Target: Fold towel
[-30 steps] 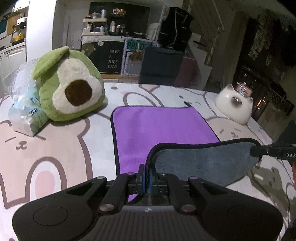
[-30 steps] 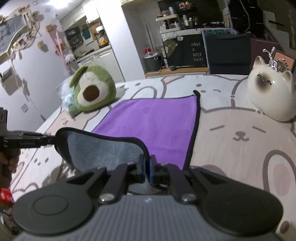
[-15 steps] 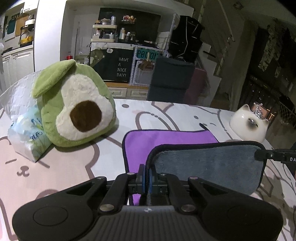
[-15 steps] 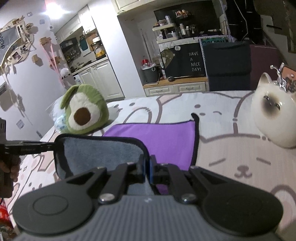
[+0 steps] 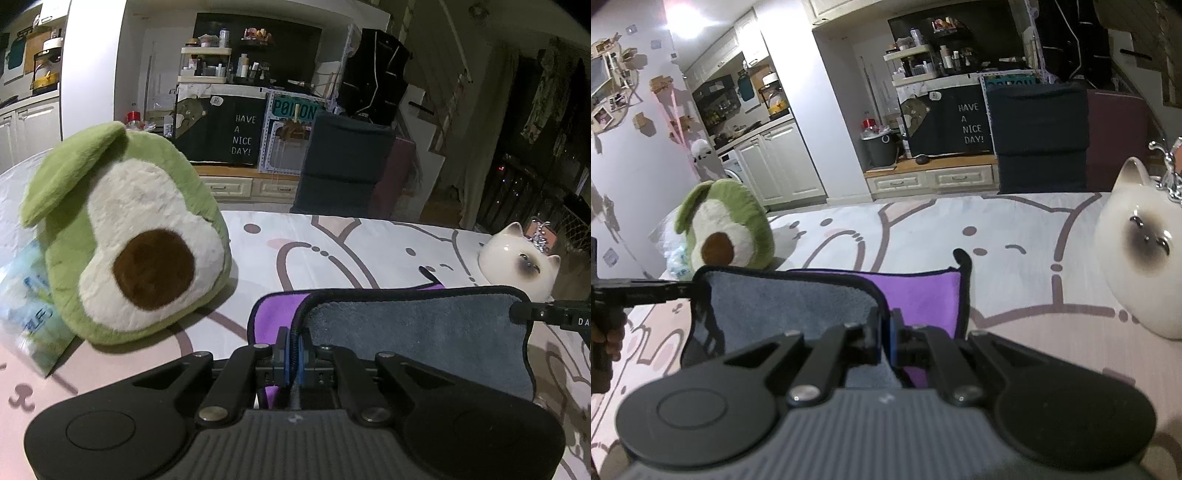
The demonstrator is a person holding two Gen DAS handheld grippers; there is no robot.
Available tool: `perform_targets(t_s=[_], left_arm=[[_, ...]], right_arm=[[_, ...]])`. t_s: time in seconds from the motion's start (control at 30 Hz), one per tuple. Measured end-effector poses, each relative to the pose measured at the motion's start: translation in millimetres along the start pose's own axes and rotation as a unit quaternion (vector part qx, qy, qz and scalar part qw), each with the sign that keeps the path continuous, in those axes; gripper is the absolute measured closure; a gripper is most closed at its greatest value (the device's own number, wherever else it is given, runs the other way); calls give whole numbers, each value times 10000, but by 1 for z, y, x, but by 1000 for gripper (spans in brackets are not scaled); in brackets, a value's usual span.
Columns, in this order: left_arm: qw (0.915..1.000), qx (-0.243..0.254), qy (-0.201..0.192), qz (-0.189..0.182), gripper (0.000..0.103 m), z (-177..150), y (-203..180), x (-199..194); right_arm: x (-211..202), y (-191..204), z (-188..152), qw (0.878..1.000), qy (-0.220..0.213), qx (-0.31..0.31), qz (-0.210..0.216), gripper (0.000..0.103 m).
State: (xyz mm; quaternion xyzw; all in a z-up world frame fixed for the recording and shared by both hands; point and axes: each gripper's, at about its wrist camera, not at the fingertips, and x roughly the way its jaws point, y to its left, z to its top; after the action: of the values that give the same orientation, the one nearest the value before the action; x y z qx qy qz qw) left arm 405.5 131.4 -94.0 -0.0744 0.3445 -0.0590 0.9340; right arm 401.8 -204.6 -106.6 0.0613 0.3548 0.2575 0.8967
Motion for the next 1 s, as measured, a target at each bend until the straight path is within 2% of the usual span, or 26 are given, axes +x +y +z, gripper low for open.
perform_targets(t_s=[0.57,1.0], left_arm=[[9998,-19,51,207,99,23,10,52],[9970,97,591,482,99,28,11,91]], right_arm=[[46,-9,26,9995,47,-7,-307,97],[83,-4,37,9962,438,-141,-736,97]])
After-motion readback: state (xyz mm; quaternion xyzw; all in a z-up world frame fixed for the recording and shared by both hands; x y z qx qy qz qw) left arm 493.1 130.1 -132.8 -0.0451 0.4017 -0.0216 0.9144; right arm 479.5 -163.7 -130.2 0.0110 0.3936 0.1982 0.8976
